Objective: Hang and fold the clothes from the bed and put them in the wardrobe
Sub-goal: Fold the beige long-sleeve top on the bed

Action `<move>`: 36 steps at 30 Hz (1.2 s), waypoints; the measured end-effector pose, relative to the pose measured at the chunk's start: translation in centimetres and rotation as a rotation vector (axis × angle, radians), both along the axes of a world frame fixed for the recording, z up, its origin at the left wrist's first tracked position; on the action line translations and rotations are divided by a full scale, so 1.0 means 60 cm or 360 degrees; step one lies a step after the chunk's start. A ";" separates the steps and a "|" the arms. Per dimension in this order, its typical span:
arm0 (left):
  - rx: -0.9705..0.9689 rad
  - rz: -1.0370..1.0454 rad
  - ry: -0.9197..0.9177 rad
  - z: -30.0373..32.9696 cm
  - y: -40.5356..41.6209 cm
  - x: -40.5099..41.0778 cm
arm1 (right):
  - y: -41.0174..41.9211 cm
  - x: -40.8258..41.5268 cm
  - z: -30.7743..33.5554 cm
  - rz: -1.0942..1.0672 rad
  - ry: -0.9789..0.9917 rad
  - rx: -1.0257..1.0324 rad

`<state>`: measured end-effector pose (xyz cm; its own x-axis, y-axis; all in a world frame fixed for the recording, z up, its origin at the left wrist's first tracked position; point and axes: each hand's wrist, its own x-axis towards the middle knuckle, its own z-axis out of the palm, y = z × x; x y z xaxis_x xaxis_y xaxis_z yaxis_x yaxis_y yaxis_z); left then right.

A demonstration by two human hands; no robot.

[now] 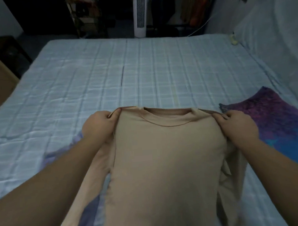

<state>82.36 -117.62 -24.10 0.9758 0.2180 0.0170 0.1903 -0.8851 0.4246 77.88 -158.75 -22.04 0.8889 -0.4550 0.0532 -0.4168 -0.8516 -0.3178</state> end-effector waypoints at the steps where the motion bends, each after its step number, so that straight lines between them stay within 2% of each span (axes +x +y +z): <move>1: 0.0022 0.0007 0.0062 -0.049 -0.008 0.044 | -0.006 0.044 -0.047 -0.0005 0.0048 0.0010; 4: 0.0085 0.0003 0.0220 -0.204 -0.026 0.162 | -0.024 0.169 -0.197 0.0004 0.0156 -0.0015; 10: 0.0317 0.0112 0.0294 -0.470 -0.043 0.337 | -0.042 0.364 -0.480 0.0044 0.0216 -0.0074; 15: 0.0299 0.0215 0.0079 -0.564 -0.068 0.403 | -0.053 0.420 -0.589 0.0018 0.0188 -0.0185; 22: 0.0360 0.0305 0.0093 -0.601 -0.076 0.420 | -0.059 0.444 -0.621 -0.0048 0.0220 -0.0201; 29: 0.0419 0.0203 0.0115 -0.599 -0.077 0.418 | -0.063 0.439 -0.608 0.0035 0.0224 -0.0188; 33: 0.0449 0.0177 0.0082 -0.559 -0.085 0.394 | -0.066 0.424 -0.578 0.0184 0.0271 0.0031; 36: 0.0544 -0.0010 -0.0039 -0.522 -0.091 0.343 | -0.045 0.357 -0.535 0.0339 -0.0016 0.0100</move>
<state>102.94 -123.09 -55.44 0.9755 0.1899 0.1113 0.1781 -0.9781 0.1077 99.29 -161.48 -54.17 0.9649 -0.2597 0.0398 -0.2263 -0.8984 -0.3763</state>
